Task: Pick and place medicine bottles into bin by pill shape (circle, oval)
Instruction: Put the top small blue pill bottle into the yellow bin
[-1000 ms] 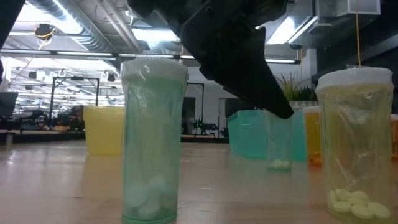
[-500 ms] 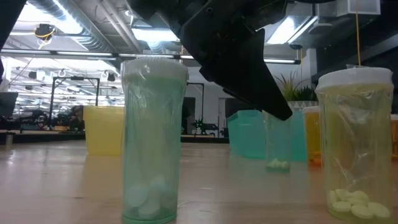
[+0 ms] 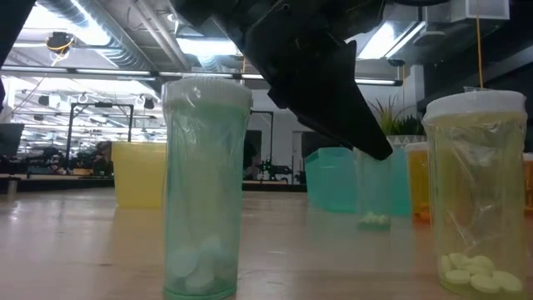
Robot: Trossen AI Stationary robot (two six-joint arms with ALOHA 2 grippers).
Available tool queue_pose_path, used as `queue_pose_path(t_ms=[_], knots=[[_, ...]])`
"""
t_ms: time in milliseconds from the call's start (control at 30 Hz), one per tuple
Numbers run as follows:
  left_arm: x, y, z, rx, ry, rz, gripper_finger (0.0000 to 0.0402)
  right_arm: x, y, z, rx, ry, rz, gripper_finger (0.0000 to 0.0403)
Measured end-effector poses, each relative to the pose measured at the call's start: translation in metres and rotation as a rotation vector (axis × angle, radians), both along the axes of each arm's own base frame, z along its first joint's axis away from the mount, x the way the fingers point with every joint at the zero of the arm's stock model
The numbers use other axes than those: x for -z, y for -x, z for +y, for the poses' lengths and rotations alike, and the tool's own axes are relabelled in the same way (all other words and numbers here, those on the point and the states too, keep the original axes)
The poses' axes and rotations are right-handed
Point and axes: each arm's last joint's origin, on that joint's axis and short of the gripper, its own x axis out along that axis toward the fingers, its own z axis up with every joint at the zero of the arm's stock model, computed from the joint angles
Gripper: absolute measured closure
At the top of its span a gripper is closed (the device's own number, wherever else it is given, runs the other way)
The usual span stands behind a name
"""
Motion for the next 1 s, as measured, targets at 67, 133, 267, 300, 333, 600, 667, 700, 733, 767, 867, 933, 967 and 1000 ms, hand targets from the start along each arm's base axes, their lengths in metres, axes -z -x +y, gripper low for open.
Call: queue_pose_path(t_ms=[67, 133, 267, 300, 333, 600, 667, 700, 733, 767, 867, 933, 967, 1000], knots=[[-0.008, 0.003, -0.001, -0.009, -0.005, -0.008, 0.03, 0.0, 0.0, 0.0, 0.001, 0.0, 0.0, 0.0134], [-0.023, 0.009, -0.002, -0.027, -0.028, -0.024, 0.03, 0.0, 0.0, 0.0, 0.001, 0.0, 0.0, 0.0134], [-0.054, 0.03, -0.001, -0.085, -0.116, -0.014, 0.0301, 0.0, 0.0, 0.0, 0.0, 0.0, 0.0, 0.0134], [-0.064, 0.036, -0.001, -0.109, -0.134, -0.021, 0.0302, 0.0, 0.0, 0.0, 0.001, 0.0, 0.0, 0.0134], [-0.074, 0.043, 0.0, -0.137, -0.158, -0.024, 0.0302, 0.0, 0.0, 0.0, 0.0, 0.0, 0.0, 0.0134], [-0.134, 0.101, 0.013, -0.271, -0.236, 0.014, 0.0302, 0.0, 0.0, 0.0, 0.0, 0.001, 0.0, 0.0134], [-0.139, 0.11, 0.018, -0.301, -0.238, 0.035, 0.0303, 0.0, 0.0, 0.0, 0.001, 0.002, -0.002, 0.0134], [-0.14, 0.113, 0.02, -0.311, -0.24, 0.045, 0.0303, 0.0, 0.0, 0.0, 0.002, 0.004, -0.005, 0.0134], [-0.14, 0.115, 0.021, -0.312, -0.242, 0.048, 0.0303, 0.0, 0.0, 0.0, 0.002, 0.005, -0.005, 0.0134], [-0.138, 0.118, 0.022, -0.31, -0.244, 0.053, 0.0303, 0.0, 0.0, 0.0, 0.002, 0.005, -0.005, 0.0134], [-0.125, 0.128, 0.025, -0.305, -0.256, 0.078, 0.0303, 0.0, 0.0, 0.0, 0.002, 0.005, -0.005, 0.0134], [-0.111, 0.137, 0.029, -0.296, -0.271, 0.116, 0.0301, 0.0, 0.0, 0.0, 0.002, 0.005, -0.005, 0.0134], [-0.103, 0.141, 0.031, -0.294, -0.277, 0.127, 0.0299, 0.0, 0.0, 0.0, 0.002, 0.005, -0.005, 0.0134], [-0.096, 0.144, 0.032, -0.295, -0.277, 0.129, 0.0299, 0.0, 0.0, 0.0, 0.003, 0.005, -0.005, 0.0134]])
